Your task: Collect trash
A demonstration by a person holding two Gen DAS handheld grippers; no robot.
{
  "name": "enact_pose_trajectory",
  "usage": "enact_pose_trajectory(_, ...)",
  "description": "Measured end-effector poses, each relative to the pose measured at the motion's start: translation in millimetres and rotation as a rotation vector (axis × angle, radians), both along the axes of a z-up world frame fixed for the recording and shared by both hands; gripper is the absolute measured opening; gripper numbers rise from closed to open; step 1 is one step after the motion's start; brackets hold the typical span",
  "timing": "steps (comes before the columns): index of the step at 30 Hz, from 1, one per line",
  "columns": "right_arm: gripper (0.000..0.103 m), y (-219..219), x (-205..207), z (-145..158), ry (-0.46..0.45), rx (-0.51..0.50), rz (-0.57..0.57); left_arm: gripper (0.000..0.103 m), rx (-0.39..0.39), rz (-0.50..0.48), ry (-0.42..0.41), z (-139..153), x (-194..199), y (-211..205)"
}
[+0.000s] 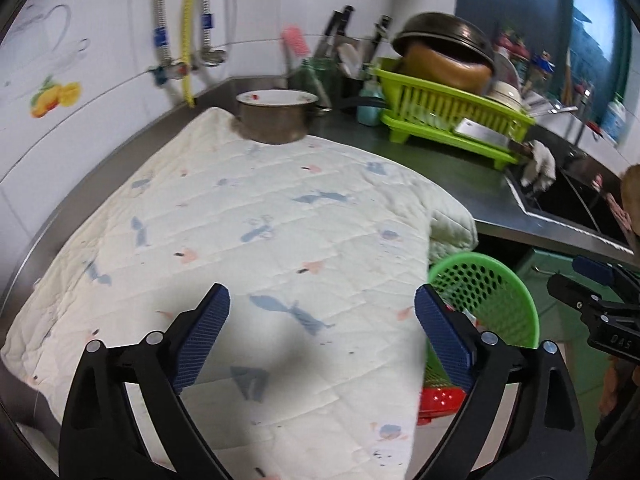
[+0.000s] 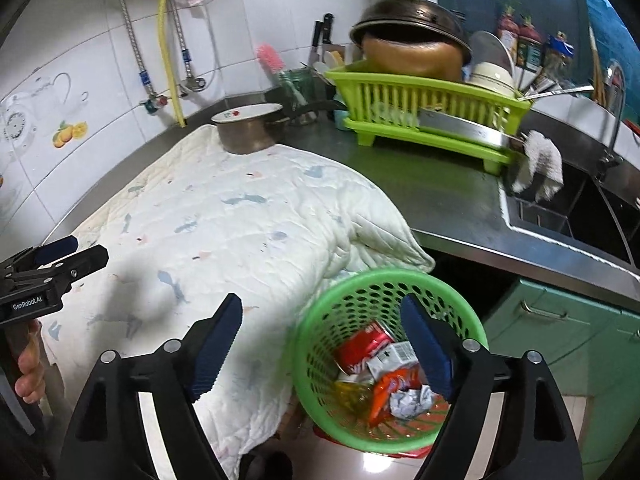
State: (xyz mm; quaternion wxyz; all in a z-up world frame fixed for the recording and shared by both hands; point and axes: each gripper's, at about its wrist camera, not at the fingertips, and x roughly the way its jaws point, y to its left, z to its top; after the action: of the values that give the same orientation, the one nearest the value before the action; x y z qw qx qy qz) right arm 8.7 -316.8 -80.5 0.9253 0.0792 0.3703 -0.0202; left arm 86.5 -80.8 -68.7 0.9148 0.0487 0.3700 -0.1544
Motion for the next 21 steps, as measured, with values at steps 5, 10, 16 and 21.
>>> enact_pose_trajectory(5,0.084,16,7,8,-0.015,-0.002,0.036,0.098,-0.013,0.055,-0.011,6,-3,22)
enact_pose_trajectory(10,0.090,33,12,14,-0.028,-0.008,0.069,0.098,-0.012,0.111,-0.015,8,-5,42)
enact_pose_trajectory(16,0.092,49,18,17,-0.030,-0.009,0.099,0.098,-0.012,0.181,-0.038,15,-12,66)
enact_pose_trajectory(21,0.093,64,22,22,-0.048,0.005,0.117,0.098,-0.009,0.229,-0.062,21,-20,82)
